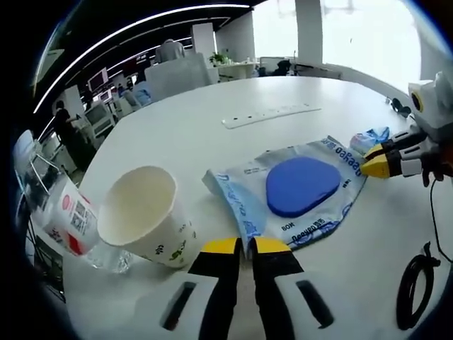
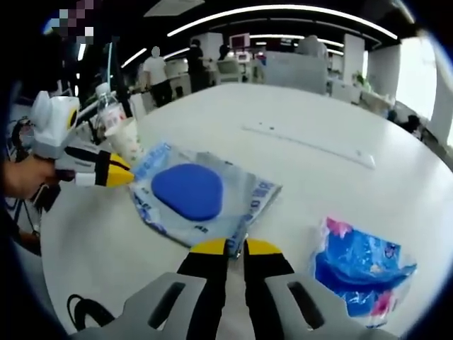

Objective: Arrange the tabletop items into an orderly group along one side of the table until the central work area is clear of visible clutter.

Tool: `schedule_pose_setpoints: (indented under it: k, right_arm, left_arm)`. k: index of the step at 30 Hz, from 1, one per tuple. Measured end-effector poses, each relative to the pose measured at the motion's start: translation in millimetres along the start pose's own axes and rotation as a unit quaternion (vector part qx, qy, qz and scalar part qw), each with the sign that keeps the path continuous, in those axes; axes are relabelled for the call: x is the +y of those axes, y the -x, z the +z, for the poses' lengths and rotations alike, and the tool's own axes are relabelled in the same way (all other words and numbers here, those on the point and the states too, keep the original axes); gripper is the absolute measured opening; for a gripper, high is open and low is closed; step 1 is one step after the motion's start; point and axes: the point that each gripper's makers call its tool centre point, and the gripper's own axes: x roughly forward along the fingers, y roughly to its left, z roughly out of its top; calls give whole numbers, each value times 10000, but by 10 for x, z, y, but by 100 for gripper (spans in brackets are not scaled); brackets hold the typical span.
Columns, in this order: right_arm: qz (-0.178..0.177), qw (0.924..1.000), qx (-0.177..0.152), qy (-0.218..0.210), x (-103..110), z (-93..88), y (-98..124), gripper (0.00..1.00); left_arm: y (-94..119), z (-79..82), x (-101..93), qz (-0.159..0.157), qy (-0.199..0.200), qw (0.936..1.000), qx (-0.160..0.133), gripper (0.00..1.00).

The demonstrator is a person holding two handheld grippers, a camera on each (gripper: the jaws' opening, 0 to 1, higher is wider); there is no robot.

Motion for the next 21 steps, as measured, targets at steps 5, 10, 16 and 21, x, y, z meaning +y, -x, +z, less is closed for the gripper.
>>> schedule_pose_setpoints:
  k: [5, 10, 16, 21]
  right_arm:
    - [-14, 10000, -3, -11, 11, -6, 28, 8]
    - [-43, 9999, -65, -77, 5, 23, 66, 13]
    - [-77, 9997, -218, 3, 3, 122, 143, 20]
    - [-55, 9993, -381, -28, -5, 189, 209, 28]
  left_arm:
    - [30, 32, -12, 17, -68, 10000, -66, 11]
    - [82, 53, -28, 82, -104, 9998, -119, 18]
    - [129, 55, -87, 78, -258, 9995, -156, 23]
    - [161, 57, -101, 99, -352, 9992, -185, 30]
